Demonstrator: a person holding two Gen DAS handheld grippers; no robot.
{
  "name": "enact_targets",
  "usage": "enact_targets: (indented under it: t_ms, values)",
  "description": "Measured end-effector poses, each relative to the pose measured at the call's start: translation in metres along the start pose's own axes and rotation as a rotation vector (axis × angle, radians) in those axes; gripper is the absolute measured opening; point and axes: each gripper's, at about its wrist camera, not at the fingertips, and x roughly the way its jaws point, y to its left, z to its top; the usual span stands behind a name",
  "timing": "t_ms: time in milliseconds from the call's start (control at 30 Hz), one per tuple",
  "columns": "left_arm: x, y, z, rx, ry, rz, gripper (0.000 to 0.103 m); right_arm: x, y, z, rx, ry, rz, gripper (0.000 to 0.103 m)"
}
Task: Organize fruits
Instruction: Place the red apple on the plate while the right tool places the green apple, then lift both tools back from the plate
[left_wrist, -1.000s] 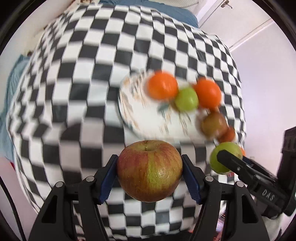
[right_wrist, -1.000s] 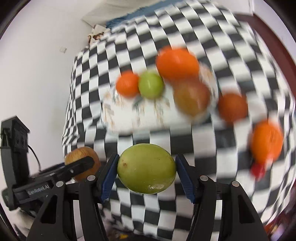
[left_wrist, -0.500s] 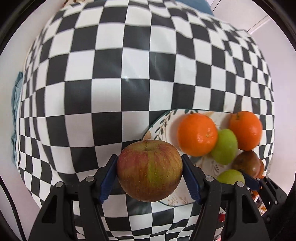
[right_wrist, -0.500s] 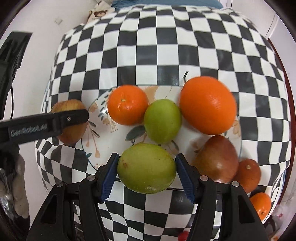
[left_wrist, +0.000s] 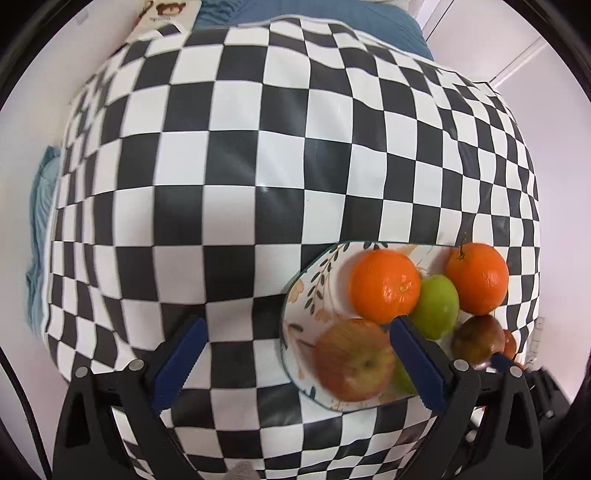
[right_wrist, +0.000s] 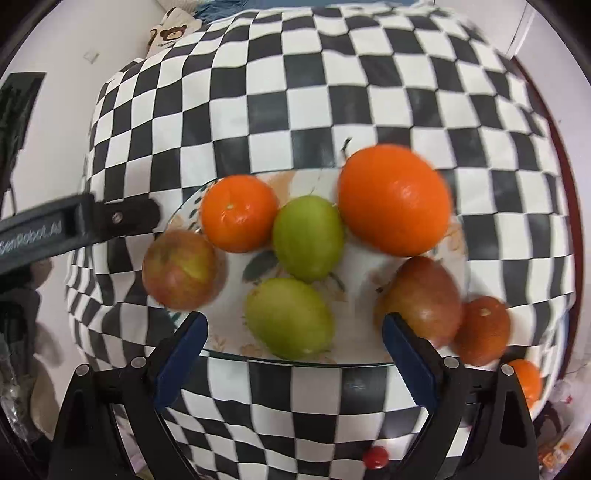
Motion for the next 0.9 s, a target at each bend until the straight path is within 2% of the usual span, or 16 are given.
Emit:
enact_targets:
  t_ms: [200, 467, 767, 900]
  values:
    - [-0.025, 0.006, -0.041, -0.01, -0.073, 0.009, 0.101, -0.023, -0.005, -0.014, -0.011, -0.05, -0.059, 0.097]
    - [-0.073, 0.014, -0.105, -0.008, -0.195, 0.022, 0.101, -0.066, 0.0, -0.056, -0.019, -0.146, -0.099, 0.097]
    - [-0.127, 0.007, -0.155, 0.048, -0.34, 0.042, 0.101, -0.118, 0.013, -0.103, -0.003, -0.284, -0.137, 0.097]
    - [-0.139, 0.003, -0.171, 0.076, -0.373, 0.037, 0.101, -0.138, 0.017, -0.124, 0.015, -0.325, -0.136, 0.097]
